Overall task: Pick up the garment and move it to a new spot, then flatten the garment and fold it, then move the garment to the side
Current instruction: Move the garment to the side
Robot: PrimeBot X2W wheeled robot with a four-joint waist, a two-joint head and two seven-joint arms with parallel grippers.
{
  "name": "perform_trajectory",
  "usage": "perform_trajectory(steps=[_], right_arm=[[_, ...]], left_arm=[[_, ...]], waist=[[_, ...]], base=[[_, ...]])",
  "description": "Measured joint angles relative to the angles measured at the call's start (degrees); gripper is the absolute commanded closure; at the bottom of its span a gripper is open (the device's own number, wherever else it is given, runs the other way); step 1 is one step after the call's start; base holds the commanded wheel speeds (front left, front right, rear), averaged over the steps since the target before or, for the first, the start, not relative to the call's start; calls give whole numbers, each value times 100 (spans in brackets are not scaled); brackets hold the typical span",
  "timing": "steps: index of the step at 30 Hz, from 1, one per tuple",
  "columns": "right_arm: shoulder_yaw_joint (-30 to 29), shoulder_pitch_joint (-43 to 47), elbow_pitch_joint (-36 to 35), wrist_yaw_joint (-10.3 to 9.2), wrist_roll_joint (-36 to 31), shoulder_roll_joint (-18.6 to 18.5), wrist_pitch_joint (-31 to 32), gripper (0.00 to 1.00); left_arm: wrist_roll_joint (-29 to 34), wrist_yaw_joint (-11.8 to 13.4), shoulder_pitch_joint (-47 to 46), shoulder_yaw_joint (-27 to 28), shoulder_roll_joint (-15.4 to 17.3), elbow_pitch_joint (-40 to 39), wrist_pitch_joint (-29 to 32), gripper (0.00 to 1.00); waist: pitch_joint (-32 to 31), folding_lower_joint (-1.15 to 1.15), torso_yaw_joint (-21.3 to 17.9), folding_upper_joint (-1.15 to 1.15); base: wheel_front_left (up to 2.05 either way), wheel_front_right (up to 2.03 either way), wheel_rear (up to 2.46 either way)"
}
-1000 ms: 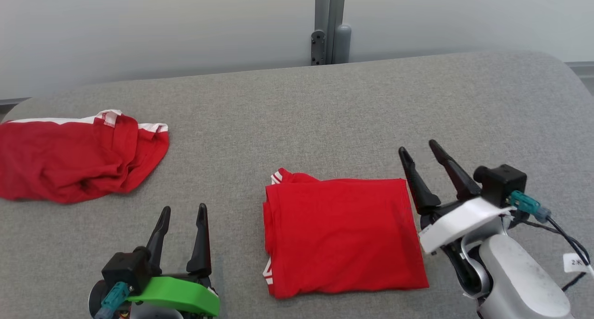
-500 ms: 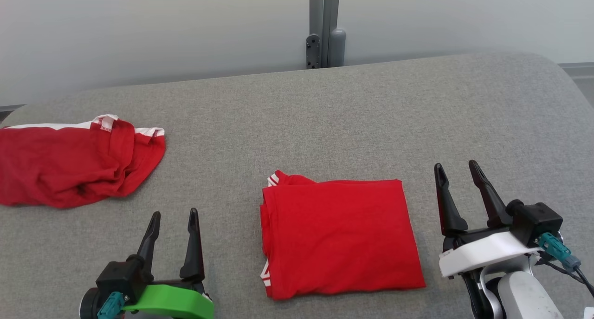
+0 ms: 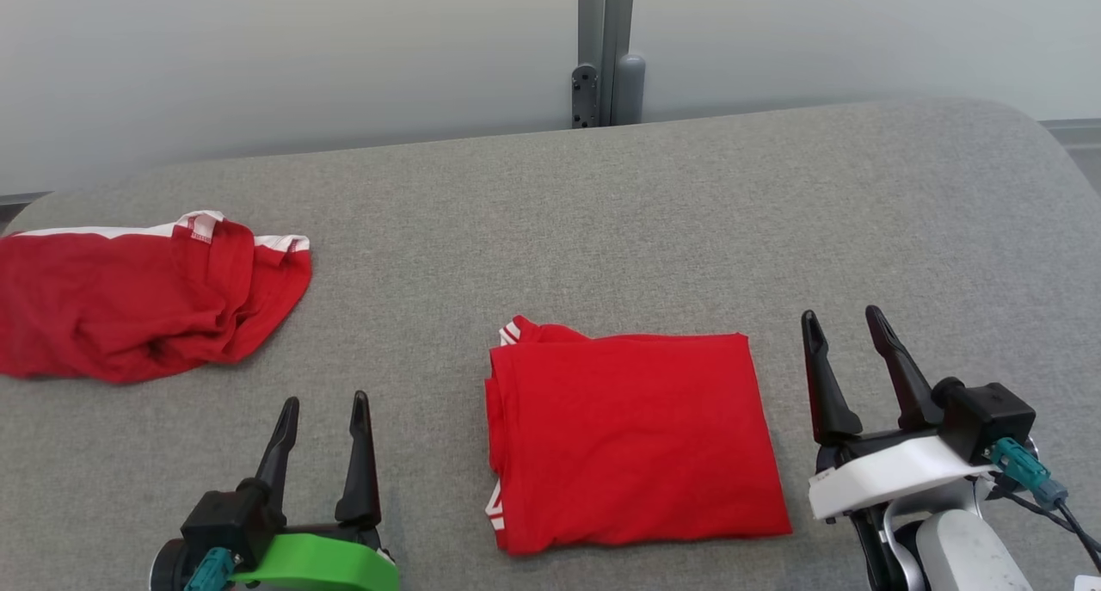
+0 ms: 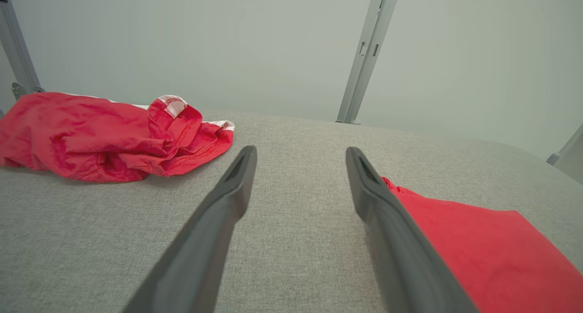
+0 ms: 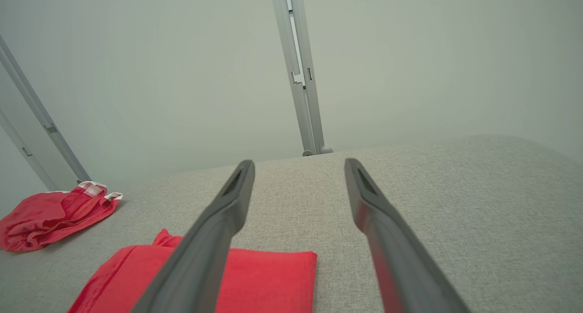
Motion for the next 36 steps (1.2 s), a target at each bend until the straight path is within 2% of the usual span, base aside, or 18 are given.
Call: perform_trajectory(steps=[9, 13, 19, 25, 29, 36], right_arm=[[14, -7, 120, 0, -8, 18, 0, 0], [-87, -16, 389, 1, -94, -11, 89, 0], [-102, -207, 879, 1, 145, -309, 1192, 0], [474, -513, 1195, 0, 893, -776, 2272, 0], [889, -722, 1418, 0, 1488, -993, 2682, 0], [1403, -1099, 1895, 0, 1994, -1215, 2867, 0]], left_arm=[[93, -91, 0, 111, -89, 74, -1, 0], [126, -131, 0, 154, -119, 96, -1, 0], [151, -168, 0, 174, -186, 113, -1, 0], [180, -234, -18, 169, -237, 178, -1, 0], [196, -260, -76, 165, -268, 211, -1, 0], [285, -291, -122, 183, -296, 237, -10, 0]], waist=[[-11, 0, 27, 0], [-14, 0, 21, 0], [22, 0, 19, 0], [107, 0, 87, 0], [176, 0, 181, 0], [302, 0, 365, 0]], base=[[0, 0, 0], [0, 0, 0], [0, 0, 0], [0, 0, 0], [0, 0, 0], [0, 0, 0]])
